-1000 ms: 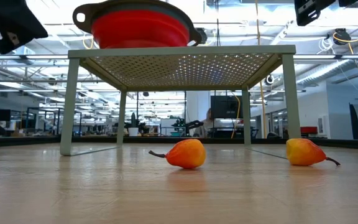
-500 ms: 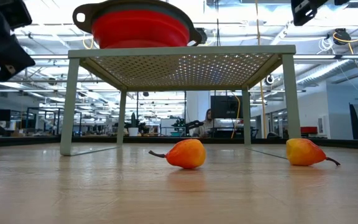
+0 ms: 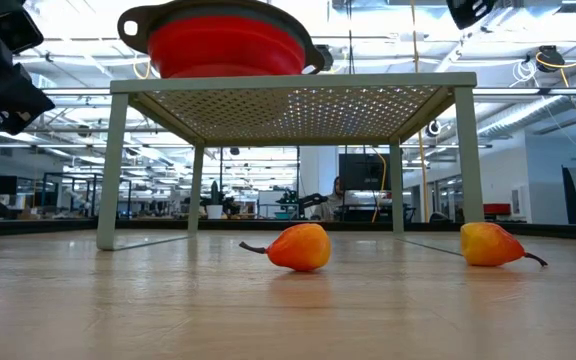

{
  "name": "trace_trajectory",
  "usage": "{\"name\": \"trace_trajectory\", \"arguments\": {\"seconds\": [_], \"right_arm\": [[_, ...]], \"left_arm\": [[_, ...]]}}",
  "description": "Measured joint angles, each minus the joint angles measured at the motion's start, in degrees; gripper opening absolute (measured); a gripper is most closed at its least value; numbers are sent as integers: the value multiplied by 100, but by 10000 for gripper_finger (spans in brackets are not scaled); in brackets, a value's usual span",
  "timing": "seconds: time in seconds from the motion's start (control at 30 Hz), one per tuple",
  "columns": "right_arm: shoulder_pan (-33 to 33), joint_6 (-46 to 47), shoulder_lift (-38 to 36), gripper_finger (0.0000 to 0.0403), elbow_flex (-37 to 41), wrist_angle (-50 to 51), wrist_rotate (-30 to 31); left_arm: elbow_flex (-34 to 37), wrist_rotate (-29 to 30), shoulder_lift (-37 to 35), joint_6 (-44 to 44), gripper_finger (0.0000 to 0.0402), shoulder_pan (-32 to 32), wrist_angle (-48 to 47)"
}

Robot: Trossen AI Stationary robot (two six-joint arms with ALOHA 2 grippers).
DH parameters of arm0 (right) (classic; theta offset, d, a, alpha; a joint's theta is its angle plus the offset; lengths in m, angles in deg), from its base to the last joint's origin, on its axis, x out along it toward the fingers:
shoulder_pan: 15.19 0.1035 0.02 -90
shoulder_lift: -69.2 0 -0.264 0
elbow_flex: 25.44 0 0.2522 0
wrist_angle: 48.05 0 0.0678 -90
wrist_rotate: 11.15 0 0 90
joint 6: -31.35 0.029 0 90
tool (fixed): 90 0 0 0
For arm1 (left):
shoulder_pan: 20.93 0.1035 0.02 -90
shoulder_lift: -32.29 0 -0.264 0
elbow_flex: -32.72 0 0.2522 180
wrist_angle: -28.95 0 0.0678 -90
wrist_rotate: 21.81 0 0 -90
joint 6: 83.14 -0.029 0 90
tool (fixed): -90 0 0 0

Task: Pick & Place Fruit
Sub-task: Put the peach fruit into the strainer

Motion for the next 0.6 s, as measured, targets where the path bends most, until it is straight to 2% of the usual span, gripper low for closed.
{"name": "trace_trajectory", "arguments": {"seconds": [0.13,0.4,0.6], "right_arm": [[102,318,299,4,-59,67,-265],[250,632,633,4,-59,107,-259],[223,1058,702,4,-59,672,-242]], "left_arm": [[0,35,-238,-107,0,2,-205],[0,61,-560,-177,1,0,-385],[0,76,-596,-230,2,2,-381]]}}
